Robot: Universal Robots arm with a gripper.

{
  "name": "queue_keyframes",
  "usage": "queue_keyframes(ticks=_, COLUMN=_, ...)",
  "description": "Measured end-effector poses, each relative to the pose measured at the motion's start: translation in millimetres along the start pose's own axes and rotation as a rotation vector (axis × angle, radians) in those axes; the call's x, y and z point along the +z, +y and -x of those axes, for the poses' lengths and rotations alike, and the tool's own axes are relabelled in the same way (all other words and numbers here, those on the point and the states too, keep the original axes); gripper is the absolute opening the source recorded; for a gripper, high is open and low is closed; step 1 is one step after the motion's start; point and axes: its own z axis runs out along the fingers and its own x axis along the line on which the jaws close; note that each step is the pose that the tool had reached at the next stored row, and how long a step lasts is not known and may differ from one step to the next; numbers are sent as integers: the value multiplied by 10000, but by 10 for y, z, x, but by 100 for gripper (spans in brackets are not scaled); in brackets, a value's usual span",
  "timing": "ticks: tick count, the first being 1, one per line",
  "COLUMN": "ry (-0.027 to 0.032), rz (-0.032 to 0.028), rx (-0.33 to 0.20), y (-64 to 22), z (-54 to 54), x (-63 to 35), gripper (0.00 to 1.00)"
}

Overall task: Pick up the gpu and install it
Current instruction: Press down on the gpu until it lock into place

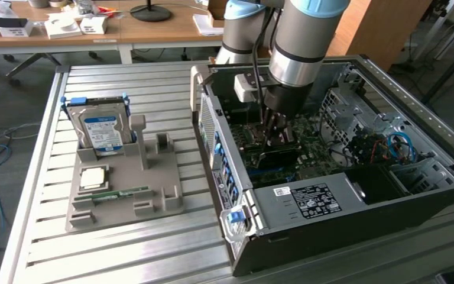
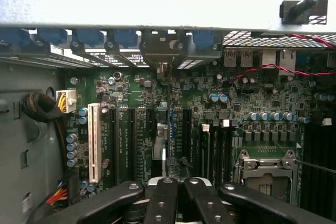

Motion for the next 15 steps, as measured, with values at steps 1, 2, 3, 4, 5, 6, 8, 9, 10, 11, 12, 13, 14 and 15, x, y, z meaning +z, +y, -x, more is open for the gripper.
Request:
queue_keyframes(ticks=1, ry=-4, rz=0, rx=0, y=0, z=0, x=0, gripper=11)
queue_keyframes(ticks=2, ry=-5, rz=1, rx=0, y=0, z=0, x=0, gripper=11)
queue_keyframes(ticks=3, ry=-5, rz=1, rx=0, y=0, z=0, x=0, gripper=11)
queue_keyframes(ticks=4, ry=-5, rz=1, rx=0, y=0, z=0, x=0, gripper=11)
queue_keyframes(ticks=5, ry=-6, rz=0, rx=-1, y=0, z=0, x=-1, gripper=11)
queue_keyframes(ticks=6, ry=-5, rz=1, rx=-1, y=-1, z=0, x=-8, gripper=11)
queue_keyframes(ticks=8, ry=-5, rz=3, rx=0, y=-3, z=1, x=-36, gripper=11)
queue_keyframes(ticks=9, ry=-5, rz=4, rx=0, y=-4, z=1, x=-51, gripper=11)
queue_keyframes(ticks=10, ry=-5, rz=4, rx=1, y=-4, z=1, x=-58, gripper=11)
queue_keyframes(ticks=11, ry=-6, rz=4, rx=0, y=-4, z=1, x=-61, gripper=11)
queue_keyframes(ticks=12, ry=-14, rz=4, rx=-2, y=-5, z=-4, x=-64, gripper=11)
queue_keyframes(ticks=13, ry=-28, rz=5, rx=-3, y=-6, z=-13, x=-66, gripper=11)
queue_keyframes(ticks=14, ry=-49, rz=4, rx=-1, y=-5, z=-25, x=-66, gripper=11)
queue_keyframes(ticks=15, ry=-62, rz=5, rx=0, y=-5, z=-40, x=-67, gripper=11)
